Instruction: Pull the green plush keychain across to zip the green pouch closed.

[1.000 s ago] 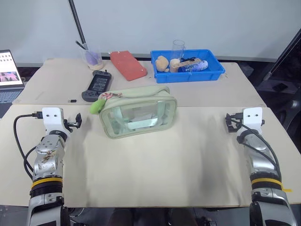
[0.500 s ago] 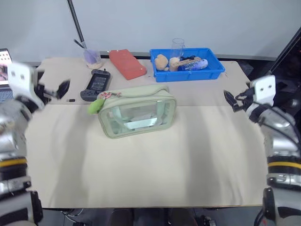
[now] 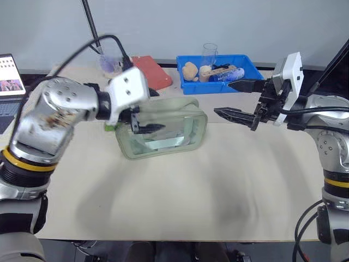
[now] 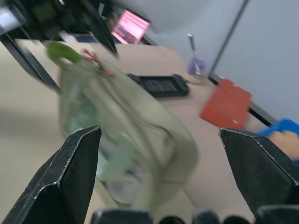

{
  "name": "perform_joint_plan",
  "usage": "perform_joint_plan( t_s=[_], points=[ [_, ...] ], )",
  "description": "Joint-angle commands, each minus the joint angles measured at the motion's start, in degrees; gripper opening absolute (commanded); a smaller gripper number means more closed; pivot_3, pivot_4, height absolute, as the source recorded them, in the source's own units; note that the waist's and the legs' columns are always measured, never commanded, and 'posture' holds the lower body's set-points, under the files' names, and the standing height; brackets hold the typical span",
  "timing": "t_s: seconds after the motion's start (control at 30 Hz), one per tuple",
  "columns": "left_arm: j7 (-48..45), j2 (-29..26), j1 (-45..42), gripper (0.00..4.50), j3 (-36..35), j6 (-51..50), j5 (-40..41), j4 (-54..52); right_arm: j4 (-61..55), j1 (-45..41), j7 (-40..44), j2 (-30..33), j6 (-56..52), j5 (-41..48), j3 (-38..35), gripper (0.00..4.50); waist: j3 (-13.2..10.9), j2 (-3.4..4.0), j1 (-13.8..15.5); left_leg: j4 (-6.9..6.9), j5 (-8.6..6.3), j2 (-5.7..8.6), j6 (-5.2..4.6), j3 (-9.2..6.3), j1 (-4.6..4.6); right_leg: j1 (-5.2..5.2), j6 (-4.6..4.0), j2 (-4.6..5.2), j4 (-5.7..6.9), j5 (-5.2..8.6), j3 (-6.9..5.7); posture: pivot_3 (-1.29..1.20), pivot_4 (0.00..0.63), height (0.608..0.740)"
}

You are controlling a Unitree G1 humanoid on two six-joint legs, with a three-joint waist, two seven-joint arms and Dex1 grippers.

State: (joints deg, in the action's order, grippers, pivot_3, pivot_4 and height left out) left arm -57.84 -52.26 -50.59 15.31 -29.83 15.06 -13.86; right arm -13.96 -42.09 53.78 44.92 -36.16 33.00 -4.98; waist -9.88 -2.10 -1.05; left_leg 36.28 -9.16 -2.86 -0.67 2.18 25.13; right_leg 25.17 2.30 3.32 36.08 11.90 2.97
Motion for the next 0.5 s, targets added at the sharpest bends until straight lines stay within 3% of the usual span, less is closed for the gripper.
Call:
perform_joint_plan(
  t_s=[0.03, 0.13, 0.37, 0.4, 0.5],
  points=[
    [0.6, 1.3, 0.2, 4.5, 1.3, 5.9, -5.8, 1.5, -4.3, -0.3, -0.9, 1.0, -2.0, 1.9, -1.7, 4.45, 0.0, 0.0, 0.2, 0.04, 0.0, 0.0, 0.0, 0.0, 0.05, 0.01, 0.0, 0.0, 0.0, 0.0, 0.0, 0.0, 0.15, 0.74],
    [1.5, 4.0, 0.3, 3.65, 2.1, 10.2, -9.4, 5.4, -5.6, 0.0, -1.6, 1.4, -2.1, 0.9, -1.3, 4.5, 0.0, 0.0, 0.4, 0.15, 0.0, 0.02, 0.0, 0.0, 0.12, 0.01, 0.01, 0.03, -0.02, -0.01, -0.01, 0.0, 0.15, 0.74],
    [-1.1, 5.9, 0.3, 0.25, 1.7, 16.2, -12.7, 10.0, -6.4, 0.0, -2.7, 2.4, -3.7, 1.3, -1.7, 4.5, 0.0, 0.0, 0.4, 0.28, -0.01, 0.02, -0.01, -0.01, 0.19, 0.01, 0.03, 0.04, 0.0, -0.02, -0.01, 0.0, 0.15, 0.74],
    [-1.4, 6.2, -0.1, 0.02, 1.3, 16.8, -12.6, 10.7, -6.3, -0.1, -2.7, 2.6, -3.8, 1.2, -1.7, 4.5, 0.0, 0.0, 0.4, 0.28, -0.01, 0.01, -0.02, -0.01, 0.19, 0.01, 0.02, 0.04, 0.0, -0.02, -0.01, 0.0, 0.15, 0.74],
    [-3.4, 7.2, -1.4, 0.02, -0.3, 19.7, -11.2, 12.9, -5.4, 0.3, -1.9, 4.0, -2.7, -0.2, -1.1, 4.5, 0.0, 0.0, 0.4, 0.29, -0.01, 0.01, -0.02, -0.01, 0.18, 0.0, 0.02, 0.04, 0.02, -0.03, -0.01, 0.0, 0.15, 0.74]
  ],
)
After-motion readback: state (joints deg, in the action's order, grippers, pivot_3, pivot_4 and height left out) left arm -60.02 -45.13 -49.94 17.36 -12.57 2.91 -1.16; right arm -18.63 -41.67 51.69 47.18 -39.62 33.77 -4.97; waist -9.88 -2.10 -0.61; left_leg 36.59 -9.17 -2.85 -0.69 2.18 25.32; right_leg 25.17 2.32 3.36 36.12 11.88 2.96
